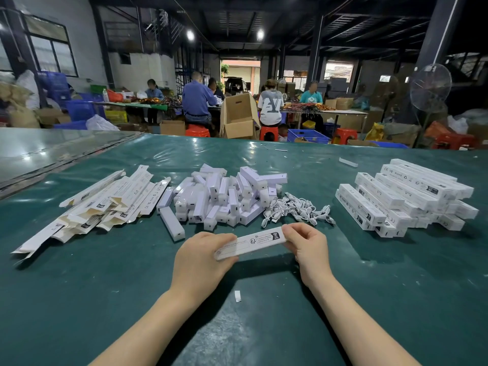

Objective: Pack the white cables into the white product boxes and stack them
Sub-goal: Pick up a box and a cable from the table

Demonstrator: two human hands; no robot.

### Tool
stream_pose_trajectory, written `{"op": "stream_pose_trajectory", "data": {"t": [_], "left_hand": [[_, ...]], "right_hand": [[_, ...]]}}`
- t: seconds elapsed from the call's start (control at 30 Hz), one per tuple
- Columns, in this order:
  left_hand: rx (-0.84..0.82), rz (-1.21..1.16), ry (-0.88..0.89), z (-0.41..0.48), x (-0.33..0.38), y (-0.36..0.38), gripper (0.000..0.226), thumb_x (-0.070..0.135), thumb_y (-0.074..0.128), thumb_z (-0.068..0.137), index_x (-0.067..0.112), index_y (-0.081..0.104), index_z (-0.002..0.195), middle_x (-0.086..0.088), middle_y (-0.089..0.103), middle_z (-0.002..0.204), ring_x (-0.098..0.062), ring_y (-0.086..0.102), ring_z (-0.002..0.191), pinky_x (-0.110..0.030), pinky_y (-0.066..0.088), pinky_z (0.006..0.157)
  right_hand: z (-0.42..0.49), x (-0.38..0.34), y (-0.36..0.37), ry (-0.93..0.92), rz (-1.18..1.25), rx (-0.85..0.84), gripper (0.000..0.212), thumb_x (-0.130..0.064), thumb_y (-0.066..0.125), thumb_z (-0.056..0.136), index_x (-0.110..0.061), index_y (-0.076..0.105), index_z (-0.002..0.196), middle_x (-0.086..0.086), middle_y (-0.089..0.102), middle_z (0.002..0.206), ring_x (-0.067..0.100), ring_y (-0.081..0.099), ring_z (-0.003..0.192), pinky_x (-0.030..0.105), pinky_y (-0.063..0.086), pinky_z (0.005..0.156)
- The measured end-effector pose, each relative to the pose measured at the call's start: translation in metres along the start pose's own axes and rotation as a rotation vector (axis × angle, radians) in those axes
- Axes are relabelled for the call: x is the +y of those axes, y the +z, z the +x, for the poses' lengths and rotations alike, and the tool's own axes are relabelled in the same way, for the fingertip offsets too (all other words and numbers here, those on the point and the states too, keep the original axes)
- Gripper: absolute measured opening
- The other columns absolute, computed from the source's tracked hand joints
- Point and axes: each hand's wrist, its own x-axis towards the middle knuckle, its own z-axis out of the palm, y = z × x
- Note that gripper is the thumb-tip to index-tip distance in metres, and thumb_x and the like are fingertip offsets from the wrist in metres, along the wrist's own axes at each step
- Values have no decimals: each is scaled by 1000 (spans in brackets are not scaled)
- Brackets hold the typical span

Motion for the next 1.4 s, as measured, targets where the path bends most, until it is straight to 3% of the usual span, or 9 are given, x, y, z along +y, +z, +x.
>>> {"op": "stream_pose_trajectory", "data": {"t": [0.1, 0.2, 0.37, 0.6, 0.77, 0.97, 1.07, 1.17, 1.4], "left_hand": [[-4, -7, -41, 1, -1, 0, 34, 23, 81, 66, 24, 73, 99, 5, 71, 88, -17, 62, 86, -25, 42, 74], [-2, 2, -32, 3, -3, -1, 33, 28, 80, 67, 22, 72, 99, 4, 71, 87, -19, 63, 84, -28, 42, 72], [20, 7, -9, 4, -6, -1, 33, 20, 84, 63, 15, 73, 95, 2, 72, 85, -22, 64, 79, -30, 45, 68], [45, -34, 9, 4, -13, -1, 35, 8, 86, 58, 10, 74, 90, 1, 73, 88, -19, 66, 81, -30, 48, 74], [71, -57, -5, 2, -15, 0, 35, 7, 87, 56, 10, 73, 88, 2, 72, 86, -12, 62, 80, -26, 47, 74], [27, -64, -58, 4, -14, -1, 29, 15, 81, 66, 20, 69, 92, 23, 59, 84, -10, 58, 83, -22, 39, 73], [-65, -28, -8, 7, -15, -1, 32, 33, 70, 79, 24, 64, 109, 20, 62, 98, -11, 56, 93, -20, 35, 76], [-203, 84, 88, 9, -15, -3, 52, 51, 42, 82, 30, 52, 128, 12, 65, 112, -15, 57, 100, -31, 41, 85], [-204, 129, 36, 8, -19, -2, 41, 43, 44, 92, 41, 44, 133, 12, 65, 110, -14, 54, 103, -29, 37, 87]], "right_hand": [[-3, -4, 4, 5, 37, -60, 15, 2, 54, 88, -3, 68, 94, -1, 70, 78, 4, 64, 69, 15, 54, 65], [-7, -6, 10, 83, 132, -189, 29, 2, 49, 91, -16, 61, 110, 1, 65, 104, 14, 61, 92, 22, 52, 78], [-9, -11, 10, 253, 438, -414, 38, -1, 49, 81, -20, 58, 113, -2, 69, 102, 17, 64, 90, 33, 49, 86], [-9, -11, 4, 223, 254, -454, 41, 2, 43, 91, -29, 60, 110, -16, 67, 109, 16, 69, 93, 30, 54, 79], [-7, -11, 1, 231, 235, -485, 43, 5, 44, 89, -29, 61, 110, -8, 61, 120, 18, 68, 86, 34, 52, 82], [-3, -12, -1, 289, 319, -548, 41, 0, 52, 78, -24, 64, 109, -1, 70, 98, 21, 69, 79, 31, 55, 71], [-2, -8, 0, 280, 334, -476, 33, 1, 48, 87, -21, 64, 106, 2, 70, 83, 18, 70, 72, 28, 57, 66], [2, -7, -3, 266, 354, -399, 28, 5, 46, 88, -11, 65, 101, 5, 72, 78, 17, 69, 65, 27, 57, 65], [3, -4, -6, 213, 277, -311, 25, 8, 46, 88, -7, 65, 93, -1, 72, 74, 9, 67, 66, 22, 57, 68]]}}
